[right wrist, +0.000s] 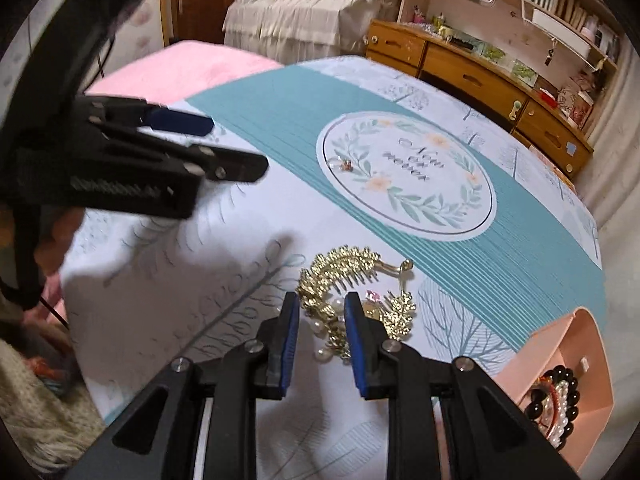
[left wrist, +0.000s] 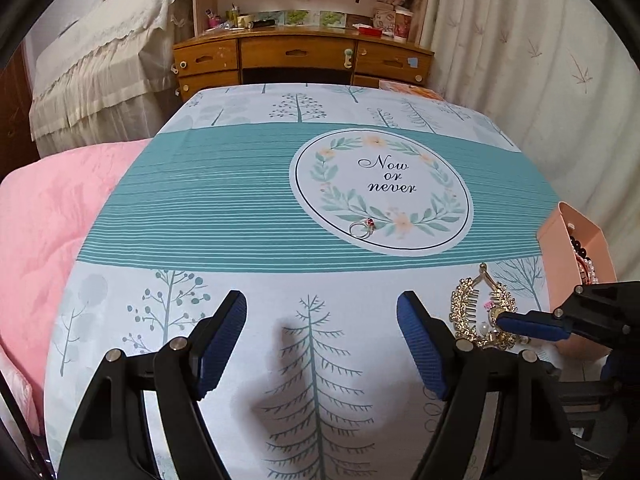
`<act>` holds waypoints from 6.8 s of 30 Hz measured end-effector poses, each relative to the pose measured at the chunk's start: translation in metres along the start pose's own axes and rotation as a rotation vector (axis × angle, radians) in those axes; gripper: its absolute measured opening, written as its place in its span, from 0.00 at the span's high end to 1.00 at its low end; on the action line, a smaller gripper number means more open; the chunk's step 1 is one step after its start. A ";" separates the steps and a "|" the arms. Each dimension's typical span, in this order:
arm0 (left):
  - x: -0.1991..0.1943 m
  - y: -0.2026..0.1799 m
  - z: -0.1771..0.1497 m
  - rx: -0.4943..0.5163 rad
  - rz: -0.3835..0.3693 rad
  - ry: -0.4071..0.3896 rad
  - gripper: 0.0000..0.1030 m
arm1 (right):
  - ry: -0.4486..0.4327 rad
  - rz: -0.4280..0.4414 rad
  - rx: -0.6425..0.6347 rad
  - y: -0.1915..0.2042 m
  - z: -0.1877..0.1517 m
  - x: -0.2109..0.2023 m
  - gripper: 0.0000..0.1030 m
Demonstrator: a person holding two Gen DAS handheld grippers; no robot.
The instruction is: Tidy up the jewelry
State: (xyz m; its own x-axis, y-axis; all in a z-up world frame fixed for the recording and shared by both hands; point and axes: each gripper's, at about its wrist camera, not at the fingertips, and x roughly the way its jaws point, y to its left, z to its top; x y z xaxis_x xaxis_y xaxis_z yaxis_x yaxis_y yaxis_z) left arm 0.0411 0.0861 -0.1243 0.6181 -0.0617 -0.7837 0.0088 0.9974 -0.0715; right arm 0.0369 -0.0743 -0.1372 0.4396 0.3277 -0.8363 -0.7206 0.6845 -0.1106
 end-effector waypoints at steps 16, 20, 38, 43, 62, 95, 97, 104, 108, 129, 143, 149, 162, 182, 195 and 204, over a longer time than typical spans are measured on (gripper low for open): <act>0.002 -0.002 -0.001 -0.001 -0.014 0.009 0.26 | -0.033 0.131 0.073 -0.009 0.017 -0.016 0.91; 0.001 -0.004 -0.001 0.003 -0.017 0.009 0.26 | -0.075 0.198 0.196 -0.027 0.022 -0.027 0.91; 0.008 -0.067 -0.006 0.159 -0.089 0.046 0.26 | -0.217 0.407 0.636 -0.106 -0.007 -0.037 0.91; 0.015 -0.088 -0.008 0.208 -0.104 0.067 0.26 | -0.271 0.390 0.692 -0.119 -0.014 -0.047 0.91; 0.068 -0.152 0.037 0.283 -0.349 0.129 0.44 | -0.465 0.252 0.823 -0.152 -0.055 -0.097 0.91; 0.078 -0.190 0.037 0.437 -0.352 0.119 0.84 | -0.230 0.149 0.994 -0.179 -0.076 -0.047 0.82; 0.078 -0.190 0.037 0.438 -0.352 0.121 0.84 | -0.255 0.188 0.998 -0.178 -0.078 -0.046 0.94; 0.072 -0.188 0.039 0.421 -0.392 0.116 0.84 | -0.312 0.196 1.009 -0.174 -0.082 -0.058 0.94; 0.060 -0.189 0.041 0.418 -0.411 0.096 0.84 | -0.355 0.206 1.020 -0.177 -0.085 -0.070 0.94; -0.046 -0.236 0.042 0.484 -0.539 -0.045 0.84 | -0.472 -0.101 0.965 -0.167 -0.113 -0.160 0.95; -0.029 -0.241 0.000 0.486 -0.399 -0.006 0.48 | -0.305 -0.013 0.937 -0.149 -0.114 -0.119 0.90; -0.044 -0.224 -0.001 0.461 -0.310 -0.089 0.14 | -0.337 -0.078 0.922 -0.143 -0.113 -0.130 0.77; -0.053 -0.173 -0.004 0.320 -0.254 -0.087 0.14 | -0.325 -0.085 0.870 -0.119 -0.102 -0.124 0.76; -0.051 -0.122 -0.014 0.228 -0.222 -0.053 0.14 | -0.283 -0.074 0.729 -0.066 -0.069 -0.114 0.76; -0.048 -0.075 -0.019 0.161 -0.154 -0.017 0.14 | -0.203 -0.105 0.539 -0.019 -0.046 -0.085 0.76; -0.043 -0.023 -0.025 0.091 -0.086 0.001 0.14 | -0.117 -0.054 0.485 -0.003 -0.041 -0.057 0.76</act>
State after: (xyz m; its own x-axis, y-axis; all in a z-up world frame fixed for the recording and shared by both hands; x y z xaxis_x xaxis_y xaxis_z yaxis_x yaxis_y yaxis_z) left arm -0.0055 0.0645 -0.1038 0.6116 -0.1469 -0.7774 0.1327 0.9877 -0.0822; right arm -0.0077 -0.1216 -0.1112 0.5471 0.3352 -0.7670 -0.3748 0.9174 0.1336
